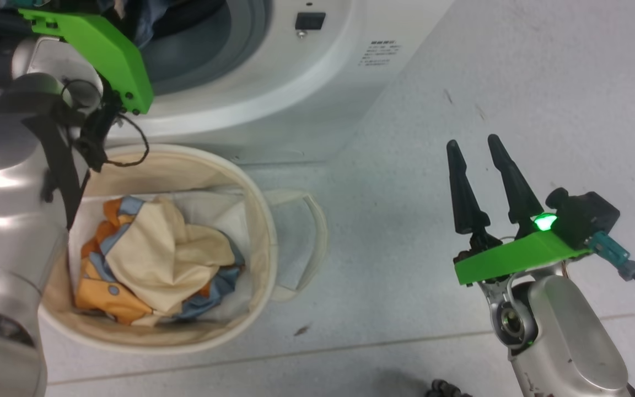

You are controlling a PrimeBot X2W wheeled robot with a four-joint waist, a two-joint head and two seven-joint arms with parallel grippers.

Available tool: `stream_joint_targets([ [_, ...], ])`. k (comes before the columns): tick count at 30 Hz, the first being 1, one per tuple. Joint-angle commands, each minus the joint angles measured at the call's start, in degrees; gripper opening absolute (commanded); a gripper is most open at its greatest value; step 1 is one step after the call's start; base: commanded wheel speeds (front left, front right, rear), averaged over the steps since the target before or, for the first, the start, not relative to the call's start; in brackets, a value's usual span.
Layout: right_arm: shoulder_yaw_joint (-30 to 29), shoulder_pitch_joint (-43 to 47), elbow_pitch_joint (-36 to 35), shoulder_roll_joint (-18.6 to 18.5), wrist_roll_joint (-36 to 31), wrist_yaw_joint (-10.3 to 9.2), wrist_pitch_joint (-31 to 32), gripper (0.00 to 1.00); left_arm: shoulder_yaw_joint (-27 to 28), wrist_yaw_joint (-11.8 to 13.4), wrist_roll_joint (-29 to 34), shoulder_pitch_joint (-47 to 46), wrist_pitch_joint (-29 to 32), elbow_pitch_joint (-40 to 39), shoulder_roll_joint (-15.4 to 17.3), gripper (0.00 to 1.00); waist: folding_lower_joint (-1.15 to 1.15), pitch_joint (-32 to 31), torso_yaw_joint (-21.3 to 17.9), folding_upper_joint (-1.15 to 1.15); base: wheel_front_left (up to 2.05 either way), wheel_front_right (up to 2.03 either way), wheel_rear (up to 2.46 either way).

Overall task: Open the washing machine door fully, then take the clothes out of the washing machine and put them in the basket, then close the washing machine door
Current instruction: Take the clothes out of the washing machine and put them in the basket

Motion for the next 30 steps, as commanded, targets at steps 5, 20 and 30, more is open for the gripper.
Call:
stream_joint_targets([
  [5, 0.38, 1.28, -0.24, 0.19, -0.86, 0.35, -0.29, 1.0, -0.88, -0.33, -3.01, 2.33, -7.76, -5.19, 2.72, 0.0, -0.01, -4.77, 2.13, 0.0, 0.0, 0.0, 0.0],
  [20, 0.54, 6.41, 5.01, 0.19, -2.49, 0.35, -0.29, 1.0, -0.88, 1.78, -4.28, 20.04, -18.4, -24.31, 10.25, 0.0, -0.01, -20.39, 7.86, 0.0, 0.0, 0.0, 0.0],
  [30, 0.97, 8.47, 6.27, 0.19, -2.61, 0.35, -0.29, 1.0, 4.04, 10.98, -0.79, 36.24, -18.31, -53.74, 16.58, 0.0, -0.01, -24.46, 9.88, 0.0, 0.0, 0.0, 0.0],
])
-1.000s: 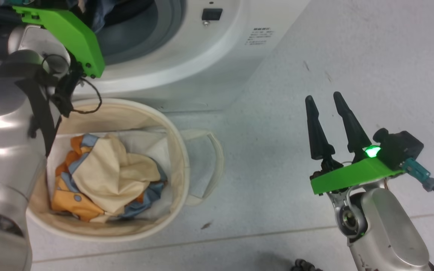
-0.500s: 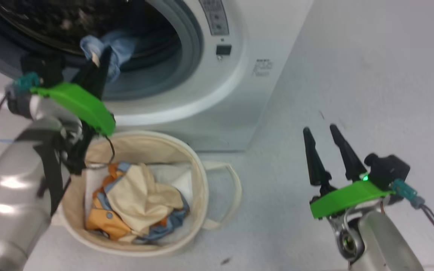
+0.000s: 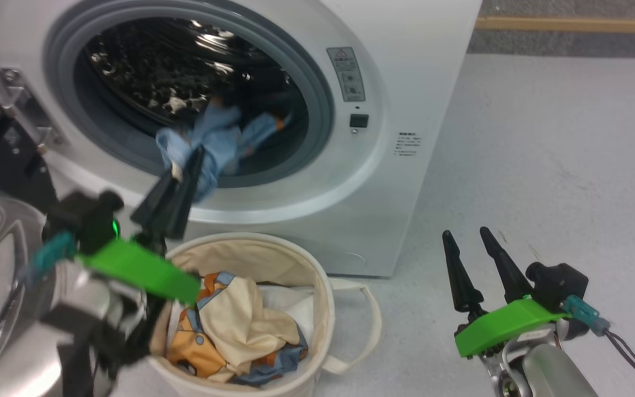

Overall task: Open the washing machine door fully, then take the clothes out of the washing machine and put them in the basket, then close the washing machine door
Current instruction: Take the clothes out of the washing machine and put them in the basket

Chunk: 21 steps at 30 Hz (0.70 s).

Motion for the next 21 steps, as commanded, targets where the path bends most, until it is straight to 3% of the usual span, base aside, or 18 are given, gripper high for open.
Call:
stream_joint_targets([
  [1, 1.2, -0.49, -1.42, 0.21, -0.37, 0.35, -0.29, 1.0, 3.4, 1.49, -0.03, -0.56, -0.26, -5.31, 3.37, 0.0, 0.0, -0.81, 0.77, 0.0, 0.0, 0.0, 0.0],
  [7, 1.71, -0.3, -0.87, 0.21, -0.29, 0.35, -0.29, 1.0, 4.38, 7.09, -1.01, 7.04, 2.45, -20.76, 7.46, 0.0, 0.0, -1.42, 1.24, 0.0, 0.0, 0.0, 0.0],
  [12, 2.5, -0.73, -0.74, 0.21, -0.38, 0.35, -0.29, 1.0, 3.17, 9.47, -0.74, 10.88, 4.19, -21.51, 8.76, 0.0, 0.0, -1.17, 0.79, 0.0, 0.0, 0.0, 0.0],
  [18, 2.18, -1.38, -1.02, 0.21, -0.87, 0.35, -0.29, 1.0, 0.63, 7.0, -2.92, 13.06, 4.11, -11.75, 6.32, 0.0, 0.0, 0.26, -0.04, 0.0, 0.0, 0.0, 0.0],
  [21, 2.1, -1.88, -1.31, 0.21, -1.02, 0.35, -0.29, 1.0, 0.06, 4.25, -5.35, 13.1, 3.4, -3.51, 3.5, 0.0, 0.0, 1.44, -0.65, 0.0, 0.0, 0.0, 0.0],
])
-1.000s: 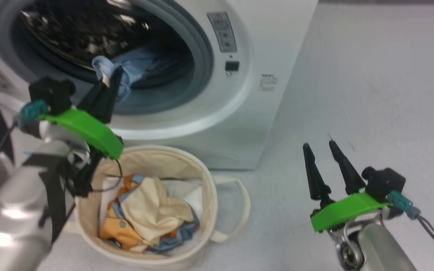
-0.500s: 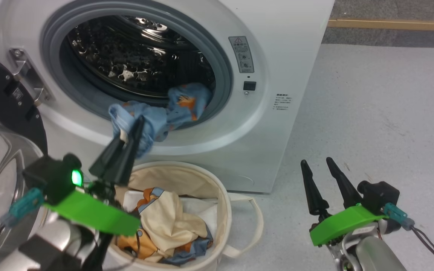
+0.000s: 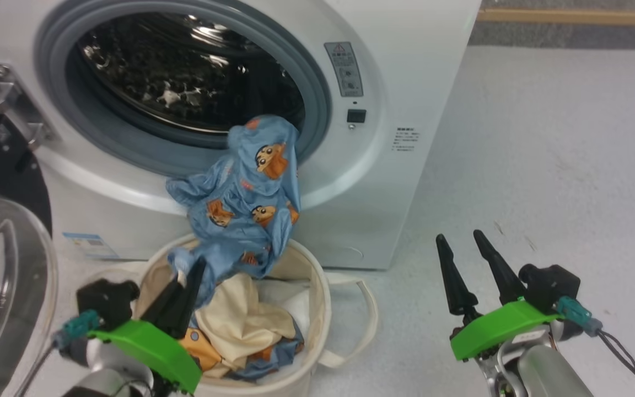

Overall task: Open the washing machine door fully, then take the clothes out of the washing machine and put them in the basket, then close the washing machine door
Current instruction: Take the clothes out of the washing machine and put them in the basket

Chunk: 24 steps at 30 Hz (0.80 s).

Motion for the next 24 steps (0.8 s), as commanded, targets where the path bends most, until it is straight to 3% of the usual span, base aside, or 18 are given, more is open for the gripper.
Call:
stream_joint_targets([
  [1, 1.04, -2.18, -2.17, 0.21, -0.63, 0.35, -0.29, 1.0, 2.12, -1.16, -0.66, -2.26, -0.87, 3.01, 0.22, 0.0, 0.0, 1.06, -0.64, 0.0, 0.0, 0.0, 0.0],
  [13, -0.33, -4.17, -4.47, 0.21, -1.43, 0.35, -0.29, 1.0, 1.83, -12.58, -4.11, -11.51, -3.47, 42.48, -10.98, 0.0, 0.0, 7.97, -3.35, 0.0, 0.0, 0.0, 0.0],
  [19, -1.23, -5.43, -6.32, 0.21, -1.93, 0.35, -0.29, 1.0, 1.96, -14.92, -5.22, -17.54, -3.8, 55.27, -14.07, 0.0, 0.0, 13.04, -4.45, 0.0, 0.0, 0.0, 0.0],
  [24, -1.74, -6.32, -7.86, 0.21, -2.02, 0.35, -0.29, 1.0, 1.37, -15.4, -5.3, -21.09, -3.89, 60.4, -14.68, 0.0, 0.0, 16.79, -5.35, 0.0, 0.0, 0.0, 0.0],
])
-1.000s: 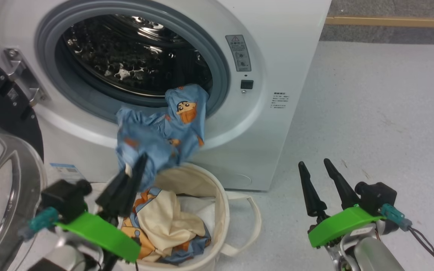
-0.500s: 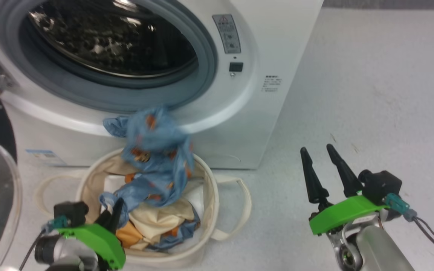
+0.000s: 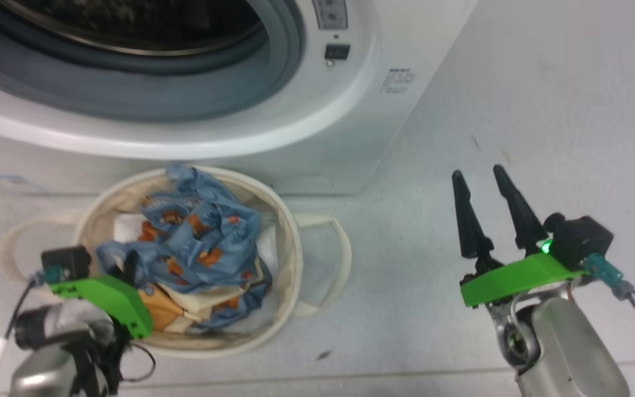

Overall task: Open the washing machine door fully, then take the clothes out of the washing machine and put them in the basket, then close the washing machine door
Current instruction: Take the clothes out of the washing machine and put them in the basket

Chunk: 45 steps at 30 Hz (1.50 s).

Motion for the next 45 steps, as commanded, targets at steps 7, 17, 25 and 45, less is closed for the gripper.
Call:
stream_joint_targets([
  [7, -0.3, -2.08, -4.21, 0.19, -0.51, 0.35, -0.29, 1.0, -0.14, -0.36, -0.99, -4.38, 1.19, 2.9, 1.16, 0.0, 0.0, 7.3, -2.47, 0.0, 0.0, 0.0, 0.0],
  [17, -0.57, -2.55, -5.57, 0.19, 0.88, 0.35, -0.29, 1.0, -1.67, -0.38, -3.43, -4.01, 3.32, 4.19, 2.18, 0.0, 0.0, 9.82, -4.02, 0.0, 0.0, 0.0, 0.0],
  [25, -0.08, -2.73, -5.27, 0.19, 0.95, 0.35, -0.29, 1.0, -3.25, -0.38, -4.64, -2.94, 2.42, 4.21, 2.18, 0.48, 0.0, 8.84, -3.93, 0.0, 0.0, 0.0, 0.0],
  [45, 2.39, -0.15, 0.57, 0.19, 0.77, 0.35, -0.29, 1.0, -7.72, -0.33, 0.33, -1.86, -1.65, 1.2, 3.47, 1.0, 0.0, -5.37, 0.62, 0.0, 0.0, 0.0, 0.0],
])
